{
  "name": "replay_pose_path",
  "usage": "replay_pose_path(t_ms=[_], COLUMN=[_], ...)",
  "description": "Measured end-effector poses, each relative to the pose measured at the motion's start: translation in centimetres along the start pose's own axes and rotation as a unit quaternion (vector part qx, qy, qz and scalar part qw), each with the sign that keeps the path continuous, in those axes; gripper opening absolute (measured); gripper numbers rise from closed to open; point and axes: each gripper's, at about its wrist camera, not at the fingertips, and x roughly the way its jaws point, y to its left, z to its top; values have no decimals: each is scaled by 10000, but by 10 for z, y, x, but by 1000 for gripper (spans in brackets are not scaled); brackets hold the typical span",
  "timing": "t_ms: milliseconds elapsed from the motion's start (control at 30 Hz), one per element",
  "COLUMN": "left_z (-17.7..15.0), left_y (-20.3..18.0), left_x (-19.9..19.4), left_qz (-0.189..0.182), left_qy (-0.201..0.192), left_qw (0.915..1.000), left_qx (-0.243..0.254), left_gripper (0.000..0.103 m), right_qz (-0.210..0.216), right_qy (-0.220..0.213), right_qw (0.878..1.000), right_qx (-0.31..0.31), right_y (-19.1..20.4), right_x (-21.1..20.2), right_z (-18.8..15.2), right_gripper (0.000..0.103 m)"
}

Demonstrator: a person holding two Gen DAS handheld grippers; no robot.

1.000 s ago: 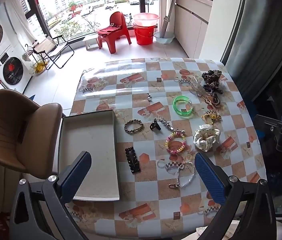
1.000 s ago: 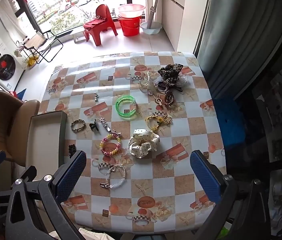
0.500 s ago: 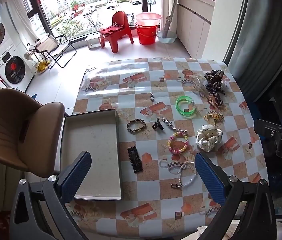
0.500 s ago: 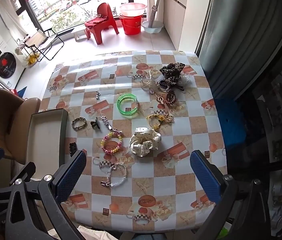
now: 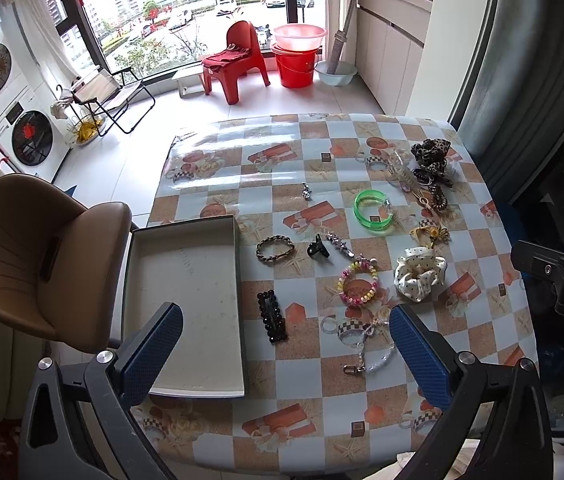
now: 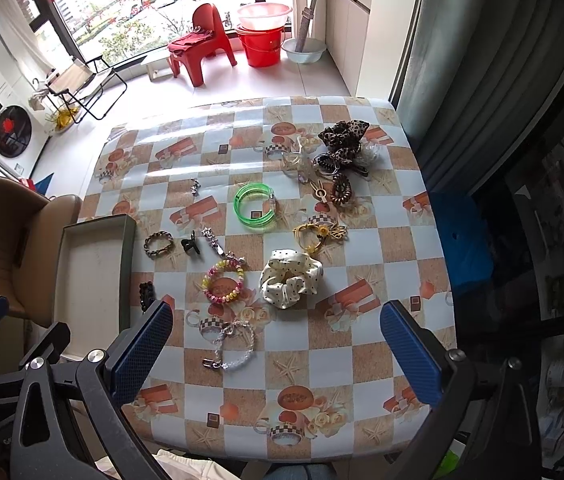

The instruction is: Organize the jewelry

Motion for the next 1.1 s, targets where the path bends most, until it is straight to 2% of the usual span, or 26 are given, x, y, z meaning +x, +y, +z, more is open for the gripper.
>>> replay_pose_path(t_ms=[1100], left_z=[2], left_y=[-2], left_x=[0], left_qz=[13], left_qy=[18], left_qw=[10000], left_qx=[11], left_gripper=[103], right_qz=[22], right_qy=[42], right_qw=[10000], right_qx=[8], right_y=[1], right_x=[2], right_z=[-4], right_gripper=[103])
